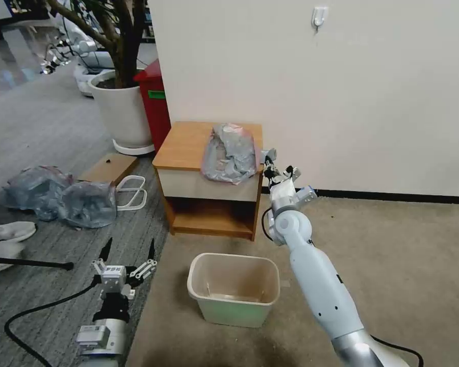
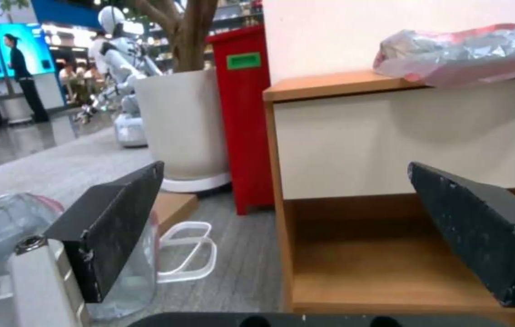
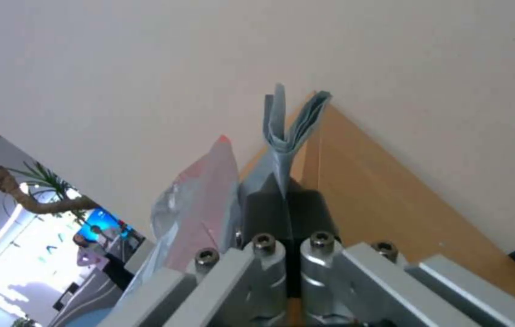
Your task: Pick up the garbage bag from the table and place it over the trash can.
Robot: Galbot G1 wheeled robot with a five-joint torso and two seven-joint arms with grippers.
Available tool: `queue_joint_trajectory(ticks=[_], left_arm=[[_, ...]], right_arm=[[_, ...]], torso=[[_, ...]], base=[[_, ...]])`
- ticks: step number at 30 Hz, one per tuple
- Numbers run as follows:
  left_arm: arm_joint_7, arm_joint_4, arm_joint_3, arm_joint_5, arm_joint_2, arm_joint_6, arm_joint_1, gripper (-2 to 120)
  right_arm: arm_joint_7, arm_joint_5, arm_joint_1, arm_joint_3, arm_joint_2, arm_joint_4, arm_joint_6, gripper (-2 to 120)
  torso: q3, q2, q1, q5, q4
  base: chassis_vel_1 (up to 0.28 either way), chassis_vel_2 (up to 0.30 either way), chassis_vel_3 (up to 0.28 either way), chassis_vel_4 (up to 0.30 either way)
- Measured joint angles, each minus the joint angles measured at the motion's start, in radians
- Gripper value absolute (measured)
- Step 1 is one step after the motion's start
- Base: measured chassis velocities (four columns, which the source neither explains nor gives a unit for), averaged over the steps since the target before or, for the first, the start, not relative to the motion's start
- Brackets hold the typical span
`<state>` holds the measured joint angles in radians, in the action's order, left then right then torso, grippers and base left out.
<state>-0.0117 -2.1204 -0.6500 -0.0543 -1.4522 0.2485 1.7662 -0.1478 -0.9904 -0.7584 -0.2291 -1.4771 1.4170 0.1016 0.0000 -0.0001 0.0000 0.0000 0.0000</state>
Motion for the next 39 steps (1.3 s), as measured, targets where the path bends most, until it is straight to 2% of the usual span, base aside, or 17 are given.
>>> queue_joint_trajectory(ticks=[2, 6, 7, 11, 12, 16, 21, 22, 26, 39], left_arm=[[0.000, 0.001, 0.001, 0.000, 0.000, 0.000, 0.000, 100], [0.000, 0.006, 0.008, 0.006, -0.002, 0.000, -0.004, 100], [0.000, 0.006, 0.008, 0.006, -0.002, 0.000, -0.004, 100], [0.001, 0.016, 0.017, 0.024, -0.005, 0.000, -0.013, 100], [0.001, 0.016, 0.017, 0.024, -0.005, 0.000, -0.013, 100], [0.001, 0.016, 0.021, 0.025, -0.004, -0.003, -0.019, 100], [0.002, 0.016, 0.019, 0.025, -0.003, -0.004, -0.018, 100], [0.002, 0.016, 0.019, 0.025, -0.003, -0.004, -0.018, 100], [0.002, 0.014, 0.018, 0.025, -0.007, -0.005, -0.017, 100], [0.002, 0.008, 0.031, 0.026, -0.017, -0.008, -0.028, 100]], right_arm=[[-0.012, 0.000, -0.005, 0.005, 0.003, 0.013, 0.001, 0], [-0.119, 0.003, -0.064, 0.050, 0.029, 0.143, -0.001, 0], [-0.119, 0.003, -0.064, 0.050, 0.029, 0.143, -0.001, 0], [-0.259, 0.029, -0.171, 0.128, 0.066, 0.333, -0.037, 0], [-0.259, 0.029, -0.171, 0.128, 0.066, 0.333, -0.037, 0], [-0.405, 0.116, -0.346, 0.258, 0.133, 0.503, -0.083, 0], [-0.492, 0.199, -0.495, 0.348, 0.170, 0.612, -0.095, 0], [-0.492, 0.199, -0.495, 0.348, 0.170, 0.612, -0.095, 0], [-0.538, 0.316, -0.657, 0.418, 0.193, 0.673, -0.102, 0], [-0.552, 0.365, -0.711, 0.399, 0.206, 0.679, -0.120, 0]], torso=[[0.000, 0.000, 0.000, -0.0001, 0.0000], [0.000, 0.000, 0.000, 0.0000, 0.0001], [0.000, 0.000, 0.000, 0.0000, 0.0001], [0.000, 0.000, 0.000, -0.0001, 0.0001], [0.000, 0.000, 0.000, -0.0001, 0.0001], [0.000, 0.000, 0.000, -0.0002, 0.0002], [0.000, 0.000, 0.000, -0.0001, -0.0002], [0.000, 0.000, 0.000, -0.0001, -0.0002], [0.000, 0.000, 0.000, 0.0001, -0.0002], [0.000, 0.000, 0.000, 0.0000, 0.0000]], base=[[0.000, 0.000, 0.000, 0.000], [0.000, 0.000, 0.000, 0.000], [0.000, 0.000, 0.000, 0.000], [0.000, 0.000, 0.000, 0.000], [0.000, 0.000, 0.000, 0.000], [0.000, 0.000, 0.000, 0.000], [0.000, 0.000, 0.000, 0.000], [0.000, 0.000, 0.000, 0.000], [0.000, 0.000, 0.000, 0.000], [0.000, 0.000, 0.000, 0.000]])
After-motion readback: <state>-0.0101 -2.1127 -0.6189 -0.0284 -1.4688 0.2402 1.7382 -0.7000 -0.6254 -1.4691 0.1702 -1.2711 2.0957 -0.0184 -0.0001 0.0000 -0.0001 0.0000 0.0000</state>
